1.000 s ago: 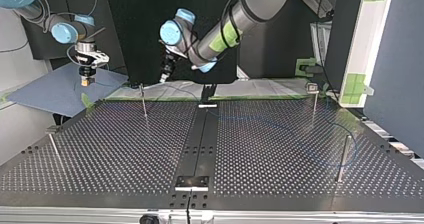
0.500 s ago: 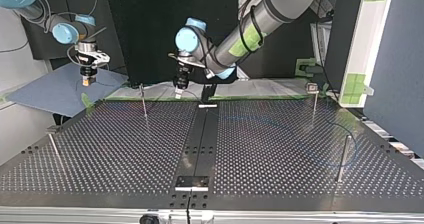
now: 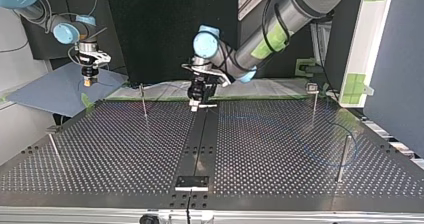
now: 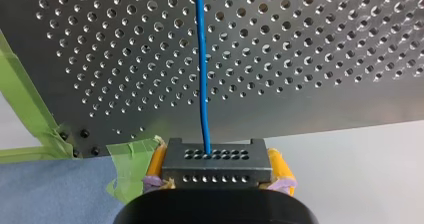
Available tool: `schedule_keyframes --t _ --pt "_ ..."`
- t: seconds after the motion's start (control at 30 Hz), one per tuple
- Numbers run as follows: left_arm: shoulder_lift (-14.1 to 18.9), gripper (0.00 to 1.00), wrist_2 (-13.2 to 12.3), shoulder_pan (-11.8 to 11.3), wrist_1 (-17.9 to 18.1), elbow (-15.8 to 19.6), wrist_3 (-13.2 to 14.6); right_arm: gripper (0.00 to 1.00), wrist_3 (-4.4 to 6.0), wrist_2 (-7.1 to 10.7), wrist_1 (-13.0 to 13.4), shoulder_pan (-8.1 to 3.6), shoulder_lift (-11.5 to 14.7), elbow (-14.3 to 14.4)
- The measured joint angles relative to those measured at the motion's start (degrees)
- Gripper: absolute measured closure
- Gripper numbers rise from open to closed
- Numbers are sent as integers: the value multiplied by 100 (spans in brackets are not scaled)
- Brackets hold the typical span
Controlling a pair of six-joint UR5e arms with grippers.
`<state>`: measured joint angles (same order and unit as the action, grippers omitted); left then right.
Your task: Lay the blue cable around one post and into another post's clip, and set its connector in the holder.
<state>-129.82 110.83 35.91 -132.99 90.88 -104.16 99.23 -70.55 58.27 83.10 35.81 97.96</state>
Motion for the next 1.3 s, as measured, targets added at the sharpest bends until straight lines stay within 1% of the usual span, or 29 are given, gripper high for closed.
schedule_keyframes --t 0.17,0.4,0.53,0.7,0.87,1.0,1.1,1.3 --pt "262 0 101 17 242 260 240 100 -2 4 14 15 0 0" --pt "615 0 60 29 435 614 558 100 -15 5 5 33 0 -2" --pt "828 0 68 10 470 828 613 100 -22 5 -8 46 -2 -1" --pt "1149 0 174 -6 441 1148 652 100 -21 5 -15 56 -1 -2" --pt "1396 0 249 -5 418 1397 771 100 -20 -5 -16 57 -1 -1" --pt "1590 0 257 30 500 1590 807 100 -27 -27 -16 50 0 -1" --pt "1732 0 267 44 622 1732 771 100 -34 -93 -19 36 0 0" --pt "2013 0 264 36 767 2012 696 100 -60 -361 -31 -10 3 -1"
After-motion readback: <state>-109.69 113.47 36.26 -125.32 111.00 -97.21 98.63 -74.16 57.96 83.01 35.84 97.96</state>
